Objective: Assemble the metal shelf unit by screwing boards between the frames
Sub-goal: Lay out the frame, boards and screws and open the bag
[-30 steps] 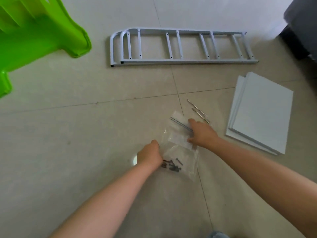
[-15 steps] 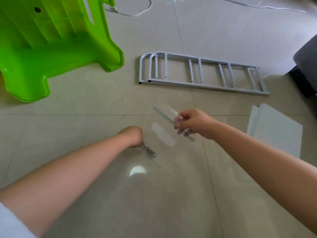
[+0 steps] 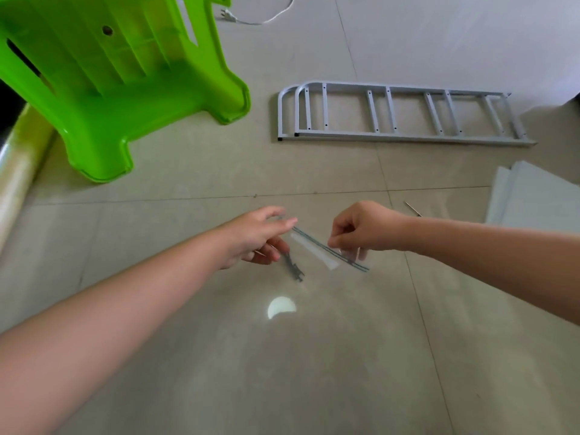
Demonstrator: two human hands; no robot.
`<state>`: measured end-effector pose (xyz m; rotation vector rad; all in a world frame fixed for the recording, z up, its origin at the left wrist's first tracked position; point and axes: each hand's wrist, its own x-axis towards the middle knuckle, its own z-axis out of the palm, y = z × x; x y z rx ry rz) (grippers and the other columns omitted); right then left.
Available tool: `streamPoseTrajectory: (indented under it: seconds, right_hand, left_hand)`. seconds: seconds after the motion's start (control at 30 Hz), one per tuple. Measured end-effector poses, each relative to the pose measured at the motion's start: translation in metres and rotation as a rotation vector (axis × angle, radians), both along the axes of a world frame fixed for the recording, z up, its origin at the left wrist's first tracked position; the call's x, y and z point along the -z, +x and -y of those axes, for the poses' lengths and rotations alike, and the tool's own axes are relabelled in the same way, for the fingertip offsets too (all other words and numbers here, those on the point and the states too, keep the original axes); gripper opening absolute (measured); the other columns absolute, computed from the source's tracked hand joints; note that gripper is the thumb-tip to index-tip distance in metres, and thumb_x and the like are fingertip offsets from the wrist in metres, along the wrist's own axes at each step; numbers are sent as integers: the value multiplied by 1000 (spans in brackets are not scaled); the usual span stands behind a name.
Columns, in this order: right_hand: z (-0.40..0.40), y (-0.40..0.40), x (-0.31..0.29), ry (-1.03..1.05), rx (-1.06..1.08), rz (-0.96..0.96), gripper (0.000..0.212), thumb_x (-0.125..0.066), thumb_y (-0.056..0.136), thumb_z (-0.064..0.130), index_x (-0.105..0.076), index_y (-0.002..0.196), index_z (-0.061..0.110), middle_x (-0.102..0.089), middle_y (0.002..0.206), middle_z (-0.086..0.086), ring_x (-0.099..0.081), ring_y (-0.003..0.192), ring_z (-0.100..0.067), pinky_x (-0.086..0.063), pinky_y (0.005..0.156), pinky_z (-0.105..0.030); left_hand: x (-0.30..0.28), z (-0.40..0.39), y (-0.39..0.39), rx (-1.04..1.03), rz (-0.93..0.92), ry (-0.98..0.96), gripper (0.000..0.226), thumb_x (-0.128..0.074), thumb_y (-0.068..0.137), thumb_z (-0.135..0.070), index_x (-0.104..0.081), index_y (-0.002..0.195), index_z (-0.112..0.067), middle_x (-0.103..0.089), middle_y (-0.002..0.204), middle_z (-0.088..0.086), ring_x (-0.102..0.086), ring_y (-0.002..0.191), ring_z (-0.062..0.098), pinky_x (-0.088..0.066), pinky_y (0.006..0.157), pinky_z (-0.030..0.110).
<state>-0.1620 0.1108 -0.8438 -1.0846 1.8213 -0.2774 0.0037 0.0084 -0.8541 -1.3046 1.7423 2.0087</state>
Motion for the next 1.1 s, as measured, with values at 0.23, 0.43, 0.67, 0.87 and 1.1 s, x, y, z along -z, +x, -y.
streamPoseTrajectory:
  seconds: [0.23, 0.43, 0.67, 0.87, 1.1]
  right_hand:
    - [0, 13, 10, -169, 39, -13, 38, -73, 78, 19, -44, 52, 15, -47, 35, 8, -42, 30, 1, -31, 36, -6]
    - [-6, 2, 14, -248, 234, 54, 44, -75, 75, 21, -37, 52, 15, -39, 29, 8, -34, 30, -3, -26, 36, -12]
    - [-12, -7, 14, -264, 241, 49, 46, -74, 76, 19, -36, 52, 15, -36, 28, 11, -32, 29, -4, -25, 34, -10]
    - [-16, -9, 21, -284, 429, 418, 43, -59, 88, 12, -34, 53, 13, -31, 37, 6, -29, 31, -8, -23, 36, -15]
    - [-9, -6, 27, -379, 710, 450, 43, -55, 87, 1, -34, 51, 10, -32, 32, 8, -30, 32, -8, -25, 38, -16]
  left_hand:
    - [2, 3, 3, -245, -50, -65, 20, -60, 87, -22, -52, 72, -13, -58, 66, 2, -56, 43, 1, -46, 47, 13]
    - [-1, 1, -21, -301, -77, -56, 22, -63, 86, -19, -48, 70, -18, -58, 45, -7, -50, 36, 1, -42, 42, 11]
    - [-2, -1, -41, -278, -78, -57, 24, -65, 83, -10, -47, 69, -15, -61, 46, -5, -55, 38, 2, -43, 43, 12]
    - [-3, 3, -42, -251, -106, -111, 26, -61, 85, 0, -41, 83, -17, -65, 56, -1, -55, 38, 2, -47, 44, 13]
    - [-1, -1, -49, -271, -35, -205, 31, -56, 85, 3, -31, 98, -10, -51, 74, 7, -50, 48, 10, -43, 53, 21]
